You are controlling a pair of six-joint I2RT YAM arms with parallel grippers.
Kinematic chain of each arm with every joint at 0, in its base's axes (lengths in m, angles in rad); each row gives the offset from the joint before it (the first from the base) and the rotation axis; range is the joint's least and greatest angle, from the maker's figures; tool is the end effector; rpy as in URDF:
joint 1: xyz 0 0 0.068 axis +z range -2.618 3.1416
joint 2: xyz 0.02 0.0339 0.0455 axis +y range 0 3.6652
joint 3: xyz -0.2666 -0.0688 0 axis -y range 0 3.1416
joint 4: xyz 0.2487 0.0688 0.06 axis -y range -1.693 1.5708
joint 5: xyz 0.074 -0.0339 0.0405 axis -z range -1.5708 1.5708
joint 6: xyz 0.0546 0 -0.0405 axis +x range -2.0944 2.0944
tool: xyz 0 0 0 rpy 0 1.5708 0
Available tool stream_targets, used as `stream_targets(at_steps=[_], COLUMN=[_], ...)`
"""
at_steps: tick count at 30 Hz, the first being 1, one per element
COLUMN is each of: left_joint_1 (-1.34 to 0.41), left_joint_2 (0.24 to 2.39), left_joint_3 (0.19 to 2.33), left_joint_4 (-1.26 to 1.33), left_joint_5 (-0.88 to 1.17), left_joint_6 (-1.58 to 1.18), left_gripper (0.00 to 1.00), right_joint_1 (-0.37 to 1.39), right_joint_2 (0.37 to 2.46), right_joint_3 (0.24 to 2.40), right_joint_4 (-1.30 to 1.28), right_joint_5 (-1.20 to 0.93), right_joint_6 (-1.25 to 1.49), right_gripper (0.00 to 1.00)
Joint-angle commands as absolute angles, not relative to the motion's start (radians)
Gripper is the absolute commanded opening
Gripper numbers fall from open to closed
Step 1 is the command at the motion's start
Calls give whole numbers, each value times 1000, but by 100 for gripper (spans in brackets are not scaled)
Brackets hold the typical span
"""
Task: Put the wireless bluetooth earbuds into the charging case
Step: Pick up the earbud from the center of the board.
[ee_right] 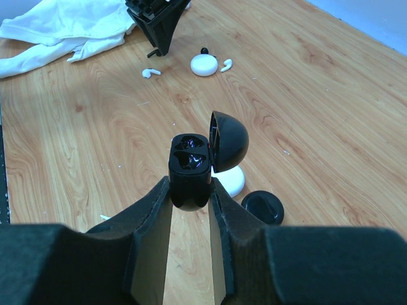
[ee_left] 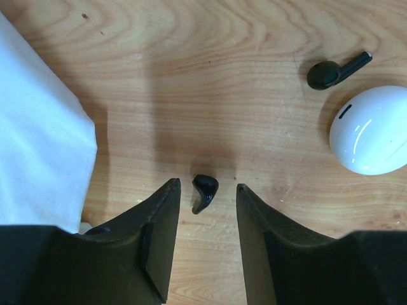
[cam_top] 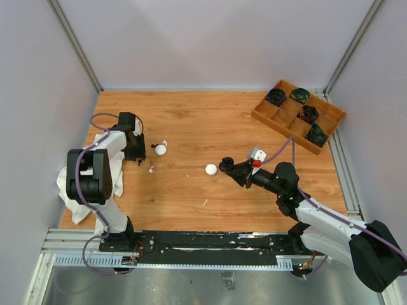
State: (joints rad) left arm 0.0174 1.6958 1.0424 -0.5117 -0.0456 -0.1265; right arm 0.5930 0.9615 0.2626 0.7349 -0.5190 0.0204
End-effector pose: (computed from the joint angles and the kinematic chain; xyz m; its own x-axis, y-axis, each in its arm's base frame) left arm 0.3378 0.0084 0.1564 -0.9069 -0.1418 -0.3968 -0.1510 0.9885 -0.0082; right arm 0.1654 0.1442 0.2224 0.0116 0.0291 -0.9995 -0.8967 0.4425 0.0025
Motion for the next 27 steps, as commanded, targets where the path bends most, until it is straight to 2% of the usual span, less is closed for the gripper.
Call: stream_targets(at_steps=[1, 4, 10, 15, 27], left_joint_1=[25, 25, 25, 25, 24], left_joint_2=[1732, 1754, 1783, 1787, 1759], left_joint_3=[1080, 1090, 1095, 1095, 1069], left_joint_4=[-532, -540, -551, -569, -587], left_joint_5=[-60, -59, -66, -58, -51], left_joint_6=[-102, -100, -98, -102, -112], left_gripper=[45, 40, 39, 33, 31], right_joint_1=[604, 603, 604, 605, 603], right_joint_2=[962, 962, 962, 963, 966], right_joint_3=[286, 285, 286, 286, 289], right_joint_4=[761, 763, 764, 763, 759], right_joint_5=[-508, -512, -515, -515, -519], right_joint_6=[4, 6, 8, 6, 7], right_gripper=[1, 1, 1, 1, 1])
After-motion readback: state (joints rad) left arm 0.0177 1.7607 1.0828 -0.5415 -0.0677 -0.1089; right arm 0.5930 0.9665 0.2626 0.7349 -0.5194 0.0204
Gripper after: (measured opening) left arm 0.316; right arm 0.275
